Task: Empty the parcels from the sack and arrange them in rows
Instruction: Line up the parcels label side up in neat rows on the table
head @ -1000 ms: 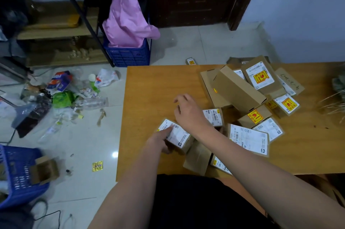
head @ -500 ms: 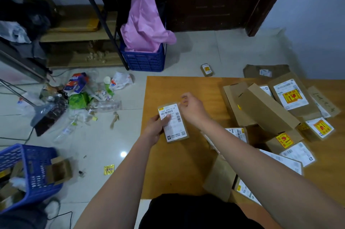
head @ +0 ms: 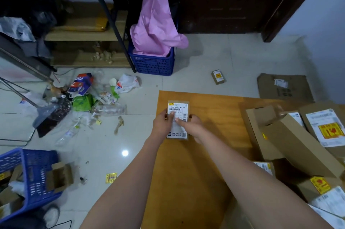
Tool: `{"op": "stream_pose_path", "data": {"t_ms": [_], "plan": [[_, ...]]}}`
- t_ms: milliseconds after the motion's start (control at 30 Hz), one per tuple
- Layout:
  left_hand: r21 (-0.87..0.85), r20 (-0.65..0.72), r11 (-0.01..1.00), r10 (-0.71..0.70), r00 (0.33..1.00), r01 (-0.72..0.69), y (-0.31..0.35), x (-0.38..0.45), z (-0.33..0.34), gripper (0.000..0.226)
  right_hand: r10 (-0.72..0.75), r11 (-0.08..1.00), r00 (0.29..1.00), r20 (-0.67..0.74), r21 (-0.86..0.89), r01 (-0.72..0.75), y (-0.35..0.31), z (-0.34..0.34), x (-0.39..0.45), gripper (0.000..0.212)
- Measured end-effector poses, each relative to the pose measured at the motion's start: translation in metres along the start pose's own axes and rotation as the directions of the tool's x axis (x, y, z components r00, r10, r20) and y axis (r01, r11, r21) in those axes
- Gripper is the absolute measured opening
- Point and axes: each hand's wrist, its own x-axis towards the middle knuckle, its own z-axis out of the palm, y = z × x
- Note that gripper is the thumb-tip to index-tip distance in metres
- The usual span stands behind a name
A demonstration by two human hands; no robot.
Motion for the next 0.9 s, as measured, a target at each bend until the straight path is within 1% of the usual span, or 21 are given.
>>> {"op": "stream_pose_path", "data": {"t_ms": [100,200,367,467,567,733,900], "plan": [[0.126,-0.052,0.992,0.03,0.998,-0.023,-0.003,0.022,-0.001,0.028,-0.02,0.996,0.999,-0.035,-0.092,0.017,-0.008,0.006,0.025,0.045],[0.231,-0.108,0.973,0.053,0.993,-0.027,-0.006,0.039,-0.004,0.027,-0.042,0.98,0.997,-0.058,-0.197,0.029,-0.015,0.01,0.045,0.044],[0.216,-0.143,0.976,0.054,0.988,-0.023,-0.006,0.059,-0.011,0.026,-0.077,0.935,0.993,-0.092,-0.351,0.04,-0.028,0.021,0.07,0.044],[0.172,-0.159,0.985,0.058,0.986,-0.031,-0.005,0.068,-0.014,0.027,-0.07,0.946,0.993,-0.1,-0.323,0.035,-0.032,0.029,0.08,0.045],[0.136,-0.161,0.991,0.029,0.987,-0.007,-0.004,0.077,-0.018,0.03,-0.081,0.947,0.99,-0.114,-0.318,0.041,-0.037,0.035,0.086,0.042],[0.186,-0.164,0.982,0.001,0.986,0.03,-0.004,0.088,-0.02,0.034,-0.077,0.945,0.99,-0.12,-0.326,0.034,-0.044,0.039,0.09,0.038],[0.164,-0.164,0.984,-0.037,0.986,0.065,-0.002,0.087,-0.019,0.035,-0.081,0.95,0.989,-0.124,-0.31,0.038,-0.043,0.041,0.089,0.037]]}}
